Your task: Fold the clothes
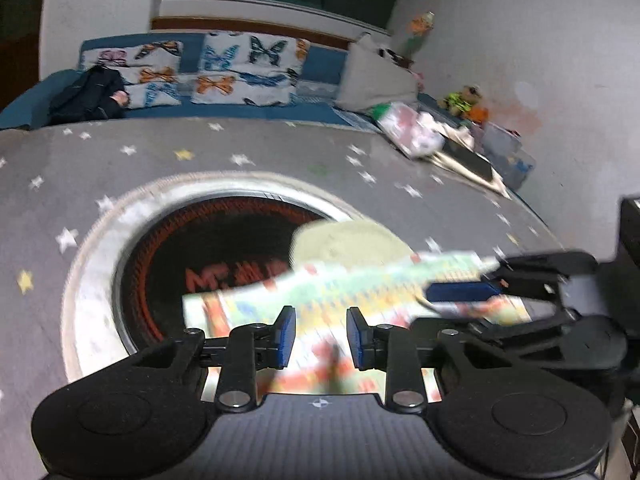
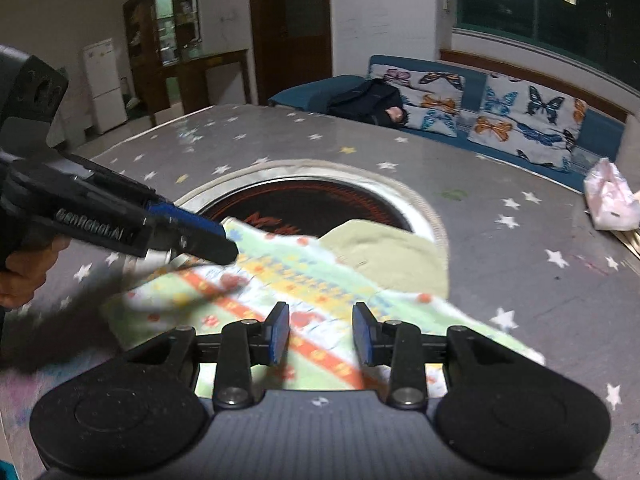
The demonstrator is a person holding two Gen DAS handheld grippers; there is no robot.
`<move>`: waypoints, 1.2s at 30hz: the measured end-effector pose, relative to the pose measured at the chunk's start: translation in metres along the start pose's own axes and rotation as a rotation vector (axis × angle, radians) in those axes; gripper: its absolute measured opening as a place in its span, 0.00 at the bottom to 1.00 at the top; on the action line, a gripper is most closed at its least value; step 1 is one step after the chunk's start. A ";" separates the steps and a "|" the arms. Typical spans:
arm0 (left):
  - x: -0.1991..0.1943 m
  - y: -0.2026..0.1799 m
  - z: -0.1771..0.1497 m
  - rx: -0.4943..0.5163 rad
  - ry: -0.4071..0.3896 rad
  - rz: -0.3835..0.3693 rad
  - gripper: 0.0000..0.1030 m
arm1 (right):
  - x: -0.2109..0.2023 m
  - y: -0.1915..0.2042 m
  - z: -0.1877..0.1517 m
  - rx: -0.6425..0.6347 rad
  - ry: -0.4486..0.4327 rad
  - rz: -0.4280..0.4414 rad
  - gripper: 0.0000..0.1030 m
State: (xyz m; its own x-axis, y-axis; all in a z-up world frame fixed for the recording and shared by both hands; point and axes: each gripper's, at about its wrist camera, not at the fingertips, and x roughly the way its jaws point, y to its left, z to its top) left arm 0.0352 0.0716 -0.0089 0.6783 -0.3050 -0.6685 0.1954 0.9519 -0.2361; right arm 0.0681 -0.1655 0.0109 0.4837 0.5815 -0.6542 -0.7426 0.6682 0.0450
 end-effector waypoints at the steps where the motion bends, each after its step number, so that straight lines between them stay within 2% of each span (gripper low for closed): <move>1: 0.003 -0.002 -0.004 0.005 0.012 0.004 0.28 | 0.001 0.002 -0.001 -0.001 0.004 0.001 0.34; 4: 0.015 0.004 -0.009 -0.015 0.045 0.048 0.27 | 0.004 0.005 -0.005 0.000 0.016 -0.004 0.34; 8: 0.010 0.026 -0.004 -0.072 0.024 0.097 0.22 | 0.000 0.002 -0.009 0.010 0.018 -0.018 0.36; 11: 0.009 0.030 -0.001 -0.055 0.012 0.112 0.22 | -0.002 -0.002 -0.010 0.022 0.017 -0.022 0.38; 14: 0.019 0.032 0.000 -0.015 0.026 0.175 0.22 | 0.001 -0.002 -0.011 0.024 0.022 -0.028 0.39; 16: 0.022 0.037 0.002 -0.028 0.029 0.190 0.22 | -0.001 -0.001 -0.011 0.023 0.019 -0.030 0.39; 20: 0.011 0.035 0.006 -0.051 0.009 0.168 0.22 | -0.010 0.000 -0.011 0.019 0.005 -0.033 0.39; 26: -0.001 -0.003 -0.001 -0.024 0.012 0.041 0.24 | -0.019 0.005 -0.015 0.013 0.004 -0.038 0.39; 29: 0.001 -0.020 -0.011 -0.003 0.029 0.001 0.24 | -0.028 0.011 -0.020 -0.006 0.005 -0.044 0.39; 36: 0.004 -0.026 -0.030 0.024 0.048 0.031 0.24 | -0.045 0.014 -0.041 -0.016 0.034 -0.073 0.39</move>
State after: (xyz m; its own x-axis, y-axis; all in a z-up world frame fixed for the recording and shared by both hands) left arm 0.0118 0.0444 -0.0261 0.6496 -0.2756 -0.7086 0.1918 0.9613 -0.1980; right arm 0.0168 -0.2015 0.0095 0.5213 0.5150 -0.6805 -0.7134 0.7006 -0.0162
